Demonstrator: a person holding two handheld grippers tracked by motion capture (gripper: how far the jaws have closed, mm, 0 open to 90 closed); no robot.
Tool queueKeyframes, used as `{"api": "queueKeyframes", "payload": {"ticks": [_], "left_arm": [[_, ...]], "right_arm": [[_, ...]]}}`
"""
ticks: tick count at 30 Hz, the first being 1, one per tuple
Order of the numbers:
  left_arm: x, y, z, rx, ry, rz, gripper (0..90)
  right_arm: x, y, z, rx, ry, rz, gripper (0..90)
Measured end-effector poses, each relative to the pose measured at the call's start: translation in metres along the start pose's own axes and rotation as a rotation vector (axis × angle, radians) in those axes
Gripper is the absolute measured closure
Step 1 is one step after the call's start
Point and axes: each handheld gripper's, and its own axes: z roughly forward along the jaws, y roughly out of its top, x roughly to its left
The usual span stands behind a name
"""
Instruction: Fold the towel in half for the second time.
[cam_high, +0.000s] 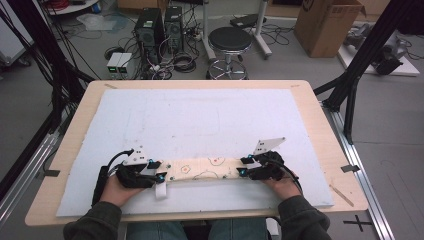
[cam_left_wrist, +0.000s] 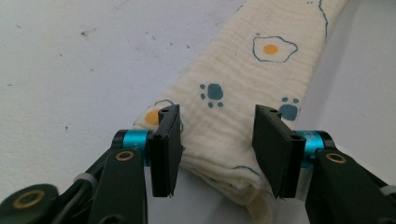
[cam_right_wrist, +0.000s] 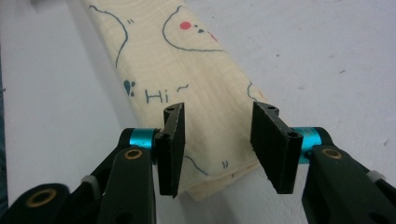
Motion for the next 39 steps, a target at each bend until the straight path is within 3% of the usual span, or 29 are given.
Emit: {"api": "queueKeyframes", "payload": {"ticks": [11,33,37,39], "left_arm": [[-0.0011,-0.0012,0.0016,0.013,0.007,0.007,51.1],[-0.0029,-0.0032,0.0034,0.013,0.019,0.037,50.7],[-0.0028,-0.0025,0.0019,0.016,0.014,0.033,49.9],[-0.0019,-0.001,-0.0004,0.013,0.015,0.009,48.3]], "right_arm": [[0.0066,-0.0053,0.001,0.017,-0.028,-0.041,47.8],[0.0064,-0.0102,0.003,-0.004,-0.03,-0.045,46.7],[0.0062,-0.0102,0.0031,-0.006,-0.027,-0.042,46.4],[0.0059,-0.01,0.003,-0.007,-0.024,-0.037,45.2]]}}
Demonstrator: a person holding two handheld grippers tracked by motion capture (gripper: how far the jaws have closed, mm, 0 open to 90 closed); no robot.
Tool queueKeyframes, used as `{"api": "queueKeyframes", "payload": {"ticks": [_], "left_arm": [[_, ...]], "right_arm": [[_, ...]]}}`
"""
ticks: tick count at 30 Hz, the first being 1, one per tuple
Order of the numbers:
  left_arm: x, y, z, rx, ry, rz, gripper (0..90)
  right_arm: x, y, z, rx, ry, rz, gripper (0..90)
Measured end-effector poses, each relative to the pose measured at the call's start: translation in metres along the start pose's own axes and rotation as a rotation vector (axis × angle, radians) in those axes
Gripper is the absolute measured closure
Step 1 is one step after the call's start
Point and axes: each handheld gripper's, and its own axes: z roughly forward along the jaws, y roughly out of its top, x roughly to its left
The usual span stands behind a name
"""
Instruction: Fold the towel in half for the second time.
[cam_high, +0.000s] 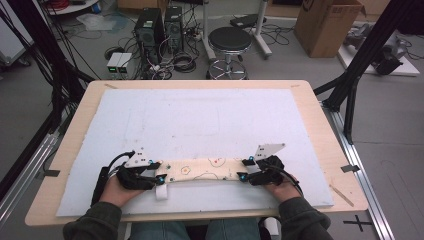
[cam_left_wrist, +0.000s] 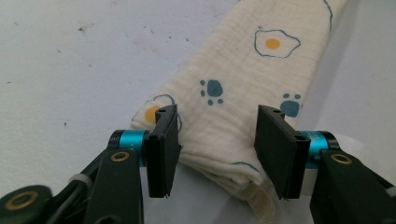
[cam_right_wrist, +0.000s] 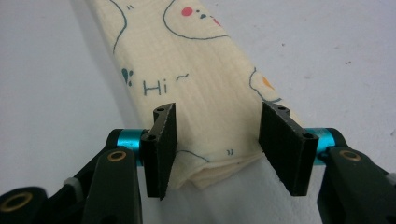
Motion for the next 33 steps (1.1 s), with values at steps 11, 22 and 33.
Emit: {"api": "queueKeyframes", "payload": {"ticks": [11,22,33], "left_arm": [[-0.002,0.012,-0.015,-0.1,0.002,-0.007,42.4],[0.017,0.019,-0.012,-0.13,0.067,-0.059,42.9],[0.035,0.016,0.001,-0.096,0.083,-0.144,43.2]], "right_arm": [[-0.002,0.011,-0.013,-0.091,0.016,0.029,33.5],[-0.024,0.023,-0.019,-0.091,-0.01,0.094,35.7],[-0.045,0.022,-0.005,-0.033,-0.01,0.202,48.0]]}}
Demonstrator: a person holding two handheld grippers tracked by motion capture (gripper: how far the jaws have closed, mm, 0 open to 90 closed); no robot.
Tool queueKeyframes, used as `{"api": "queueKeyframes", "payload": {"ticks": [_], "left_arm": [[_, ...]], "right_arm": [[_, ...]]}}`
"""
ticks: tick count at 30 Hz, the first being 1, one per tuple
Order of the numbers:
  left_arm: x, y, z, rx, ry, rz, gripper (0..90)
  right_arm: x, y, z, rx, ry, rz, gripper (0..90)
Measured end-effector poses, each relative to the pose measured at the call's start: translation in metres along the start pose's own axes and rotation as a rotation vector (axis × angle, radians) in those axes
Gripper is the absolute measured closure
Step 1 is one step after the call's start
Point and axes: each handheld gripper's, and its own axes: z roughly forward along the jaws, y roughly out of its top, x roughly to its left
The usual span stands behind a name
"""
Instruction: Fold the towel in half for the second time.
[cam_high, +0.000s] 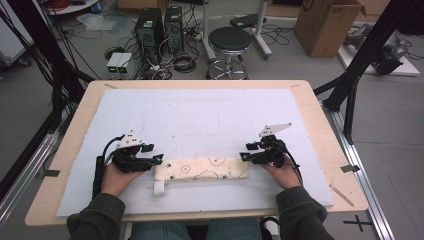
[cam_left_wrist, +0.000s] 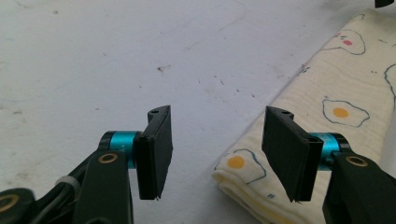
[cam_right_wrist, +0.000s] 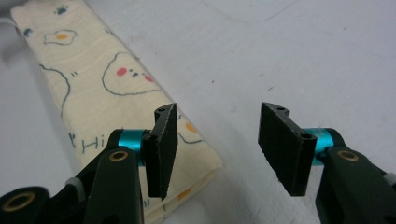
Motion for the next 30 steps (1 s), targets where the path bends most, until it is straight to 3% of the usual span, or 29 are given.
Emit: {"api": "queueKeyframes", "payload": {"ticks": [3,9,13,20,30], "left_arm": [[-0.001,-0.001,0.006,0.036,-0.027,0.012,45.6],[-0.002,-0.003,0.012,0.109,-0.04,0.013,53.2],[-0.005,-0.004,0.015,0.146,-0.045,0.041,58.2],[-0.007,-0.007,0.015,0.151,-0.058,0.028,62.5],[-0.012,-0.01,0.014,0.138,-0.056,0.047,71.7]], "right_arm": [[0.001,-0.001,0.004,0.027,0.013,0.01,49.8],[0.001,-0.006,0.007,0.054,0.017,0.018,53.5],[0.002,-0.009,0.009,0.068,0.02,0.015,56.6],[0.007,-0.013,0.012,0.083,0.033,-0.004,62.3],[0.012,-0.016,0.011,0.078,0.024,0.003,70.9]]}}
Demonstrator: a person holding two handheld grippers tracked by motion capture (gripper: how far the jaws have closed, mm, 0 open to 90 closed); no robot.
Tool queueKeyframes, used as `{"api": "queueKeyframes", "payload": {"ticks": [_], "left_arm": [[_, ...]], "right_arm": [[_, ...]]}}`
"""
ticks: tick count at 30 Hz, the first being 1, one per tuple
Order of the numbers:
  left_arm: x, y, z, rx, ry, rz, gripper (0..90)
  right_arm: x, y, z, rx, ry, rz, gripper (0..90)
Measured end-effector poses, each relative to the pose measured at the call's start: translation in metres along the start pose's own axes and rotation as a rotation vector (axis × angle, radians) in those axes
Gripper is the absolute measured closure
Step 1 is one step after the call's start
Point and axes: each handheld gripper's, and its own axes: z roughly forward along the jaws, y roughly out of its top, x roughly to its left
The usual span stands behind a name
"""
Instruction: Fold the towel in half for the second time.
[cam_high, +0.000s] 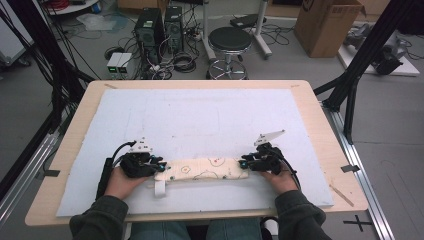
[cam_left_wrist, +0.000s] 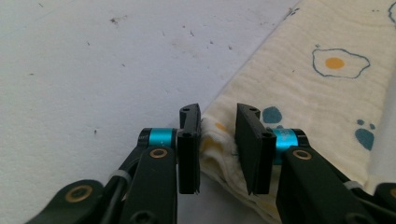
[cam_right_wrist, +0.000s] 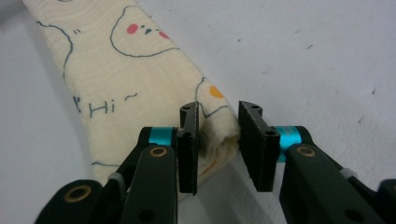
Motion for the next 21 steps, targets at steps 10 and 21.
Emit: {"api": "queueKeyframes", "payload": {"ticks": [10,21], "left_arm": [[-0.0038,-0.0002,-0.001,-0.005,0.016,0.021,79.2],[-0.005,0.0008,-0.0037,-0.022,0.038,0.033,82.8]], "right_arm": [[0.0008,-0.0012,-0.0006,-0.015,0.009,-0.004,78.3],[0.0044,0.0029,-0.0041,-0.018,-0.017,-0.012,79.5]]}}
